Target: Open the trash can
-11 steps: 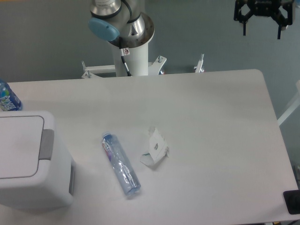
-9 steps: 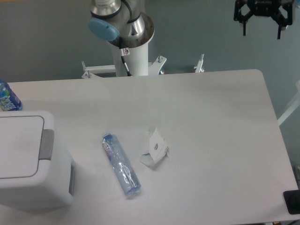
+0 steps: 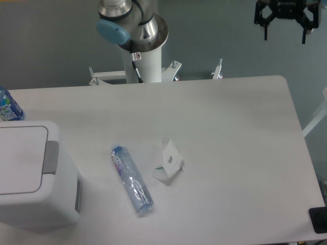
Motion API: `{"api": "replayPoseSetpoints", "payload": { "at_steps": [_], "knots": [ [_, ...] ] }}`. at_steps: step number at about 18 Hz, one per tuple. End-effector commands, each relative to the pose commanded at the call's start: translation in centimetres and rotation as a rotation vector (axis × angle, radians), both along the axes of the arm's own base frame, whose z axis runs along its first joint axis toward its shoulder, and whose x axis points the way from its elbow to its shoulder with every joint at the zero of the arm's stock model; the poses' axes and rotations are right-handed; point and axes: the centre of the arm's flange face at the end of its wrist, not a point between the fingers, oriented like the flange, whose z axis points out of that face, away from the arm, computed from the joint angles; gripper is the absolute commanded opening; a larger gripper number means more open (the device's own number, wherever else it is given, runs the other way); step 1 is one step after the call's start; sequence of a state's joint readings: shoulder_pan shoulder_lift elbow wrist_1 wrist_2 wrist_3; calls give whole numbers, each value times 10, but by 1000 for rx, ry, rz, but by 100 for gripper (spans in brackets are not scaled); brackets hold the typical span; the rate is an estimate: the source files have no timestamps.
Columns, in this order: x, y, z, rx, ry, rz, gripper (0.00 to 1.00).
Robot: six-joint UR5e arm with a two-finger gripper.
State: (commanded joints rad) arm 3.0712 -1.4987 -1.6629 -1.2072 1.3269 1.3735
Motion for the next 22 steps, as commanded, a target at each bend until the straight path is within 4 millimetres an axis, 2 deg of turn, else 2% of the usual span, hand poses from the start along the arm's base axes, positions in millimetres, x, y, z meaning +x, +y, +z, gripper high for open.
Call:
{"api": "replayPoseSetpoints", "payload": {
  "at_steps": [3,5,10,13,17,19,22],
  "knots": [
    [15,36,-1,44,-44,68,100],
    [30,68,-1,88,-72,122,100],
    [65,165,-11,205,-116,214,100],
    [86,223,-9,264,-141,226,100],
    [99,293,-8,310,-211,274,100],
    [110,320,-3,330,-232,281,100],
    [144,344,-4,338,-271,281,100]
  ]
}}
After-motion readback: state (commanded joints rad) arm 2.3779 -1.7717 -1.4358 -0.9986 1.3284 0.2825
